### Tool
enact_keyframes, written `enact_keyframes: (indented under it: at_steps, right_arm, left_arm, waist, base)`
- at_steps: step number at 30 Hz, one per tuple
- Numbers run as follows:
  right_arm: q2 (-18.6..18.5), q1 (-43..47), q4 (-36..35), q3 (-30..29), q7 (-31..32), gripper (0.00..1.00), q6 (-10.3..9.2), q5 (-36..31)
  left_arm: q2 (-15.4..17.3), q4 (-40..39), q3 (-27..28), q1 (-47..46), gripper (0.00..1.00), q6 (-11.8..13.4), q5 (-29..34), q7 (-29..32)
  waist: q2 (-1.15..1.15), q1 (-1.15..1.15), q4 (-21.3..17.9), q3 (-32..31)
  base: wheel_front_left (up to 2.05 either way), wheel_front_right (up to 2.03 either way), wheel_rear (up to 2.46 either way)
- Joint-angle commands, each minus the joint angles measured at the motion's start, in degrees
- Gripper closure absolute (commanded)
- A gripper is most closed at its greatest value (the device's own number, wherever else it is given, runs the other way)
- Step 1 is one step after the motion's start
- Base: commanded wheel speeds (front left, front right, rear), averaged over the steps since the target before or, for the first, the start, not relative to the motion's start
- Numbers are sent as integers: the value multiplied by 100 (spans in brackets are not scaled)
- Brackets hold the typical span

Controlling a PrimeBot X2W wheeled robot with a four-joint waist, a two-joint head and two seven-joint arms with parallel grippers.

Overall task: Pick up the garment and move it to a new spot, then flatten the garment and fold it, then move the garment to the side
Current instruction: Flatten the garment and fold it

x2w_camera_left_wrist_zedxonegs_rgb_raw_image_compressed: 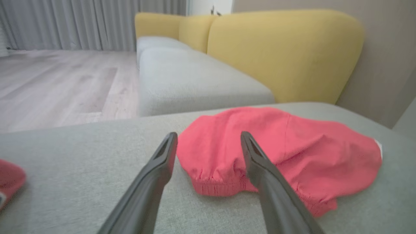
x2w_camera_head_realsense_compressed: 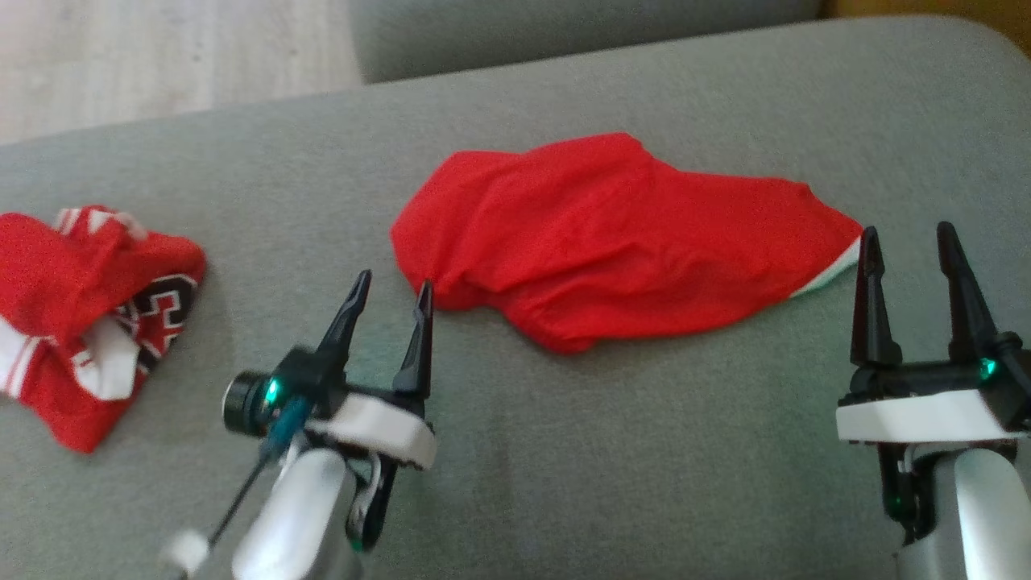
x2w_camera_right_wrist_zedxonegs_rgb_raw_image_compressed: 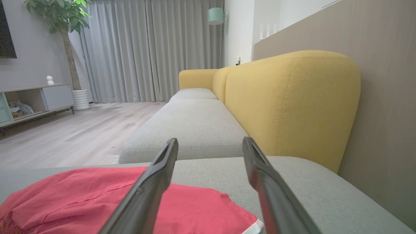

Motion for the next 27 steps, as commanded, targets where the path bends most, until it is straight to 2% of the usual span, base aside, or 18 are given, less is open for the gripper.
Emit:
enact_keyframes:
  at_steps: [1, 5, 10, 16, 17, 18, 19, 27]
  right_arm:
    - [-27, -178, -208, 143, -35, 0, -4, 74]
    - [-27, -217, -184, 202, -35, 0, -4, 191]
    - [-26, -269, -171, 267, -35, 0, -4, 307]
    - [-26, -340, -167, 314, -35, 0, -4, 379]
    - [-26, -350, -170, 321, -36, 0, -4, 391]
    - [-26, -359, -168, 332, -36, 0, -4, 400]
    - [-26, -368, -161, 345, -36, 0, -4, 409]
    - [-26, -337, -107, 375, -36, 0, -4, 475]
  left_arm:
    - [31, 36, 119, -409, 0, -41, 44, 136]
    - [59, 857, 162, -1014, 0, -55, -63, 809]
    - [192, 1513, 290, -1578, 0, 58, -68, 957]
    - [203, 2009, 321, -1883, 0, -227, -286, 1091]
    - [209, 2075, 291, -1919, 8, -294, -300, 1119]
    - [218, 2115, 259, -1952, 84, -354, -305, 1103]
    - [228, 2146, 217, -1988, 100, -405, -296, 1076]
    - [352, 1906, 22, -2362, 100, -623, -276, 441]
  waist:
    - [0, 0, -213, 214]
    - [0, 0, -470, 460]
    - [0, 0, -704, 699]
    - [0, 0, -840, 829]
    - [0, 0, -853, 835]
    - [0, 0, -867, 836]
    - [0, 0, -880, 831]
    - [0, 0, -905, 556]
  base:
    - [0, 0, 0]
    - [0, 0, 0]
    - [0, 0, 0]
    - [0, 0, 0]
    - [0, 0, 0]
    - [0, 0, 0]
    - [0, 0, 0]
    - [0, 0, 0]
